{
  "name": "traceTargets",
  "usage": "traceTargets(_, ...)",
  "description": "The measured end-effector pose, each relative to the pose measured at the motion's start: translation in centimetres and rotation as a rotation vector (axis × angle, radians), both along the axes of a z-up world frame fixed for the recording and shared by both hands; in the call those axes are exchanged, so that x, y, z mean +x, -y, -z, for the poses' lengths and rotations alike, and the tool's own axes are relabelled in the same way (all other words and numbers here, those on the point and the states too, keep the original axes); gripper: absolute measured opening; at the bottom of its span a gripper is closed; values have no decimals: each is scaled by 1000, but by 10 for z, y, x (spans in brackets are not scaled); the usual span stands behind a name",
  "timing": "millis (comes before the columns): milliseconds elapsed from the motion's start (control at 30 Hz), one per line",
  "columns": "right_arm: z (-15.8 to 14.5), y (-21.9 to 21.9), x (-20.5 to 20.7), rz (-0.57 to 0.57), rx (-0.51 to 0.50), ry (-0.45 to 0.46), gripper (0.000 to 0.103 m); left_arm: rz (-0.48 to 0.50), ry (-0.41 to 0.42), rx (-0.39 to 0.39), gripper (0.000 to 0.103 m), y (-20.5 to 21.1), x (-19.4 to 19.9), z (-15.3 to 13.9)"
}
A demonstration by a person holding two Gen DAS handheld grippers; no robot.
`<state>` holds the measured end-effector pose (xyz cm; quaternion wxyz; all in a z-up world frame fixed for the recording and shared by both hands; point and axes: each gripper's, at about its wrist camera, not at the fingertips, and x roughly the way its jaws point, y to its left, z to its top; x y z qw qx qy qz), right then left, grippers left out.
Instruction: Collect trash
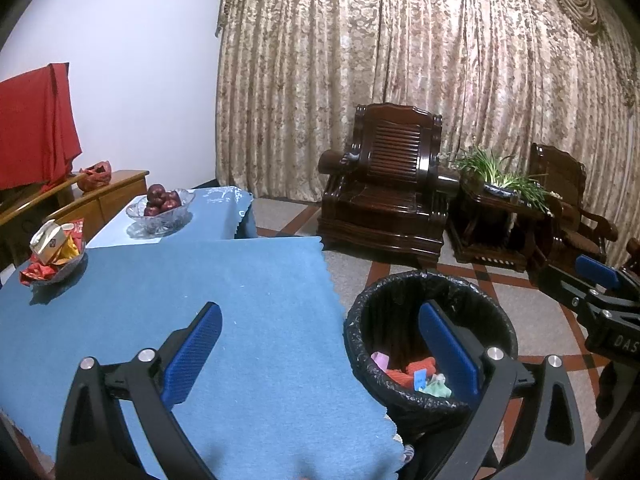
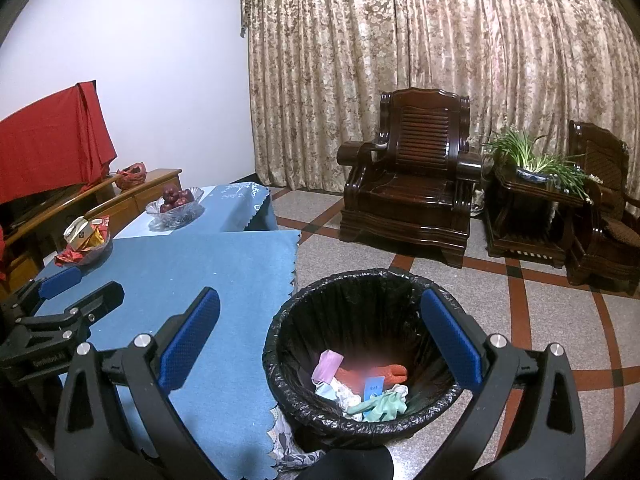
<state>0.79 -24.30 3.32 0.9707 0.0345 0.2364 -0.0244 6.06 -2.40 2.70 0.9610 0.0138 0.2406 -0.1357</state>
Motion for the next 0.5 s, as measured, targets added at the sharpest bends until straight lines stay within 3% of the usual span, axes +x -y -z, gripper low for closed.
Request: traceTargets(500, 1, 0, 0, 0, 1, 0, 98, -2, -1, 1, 97, 2, -1, -1)
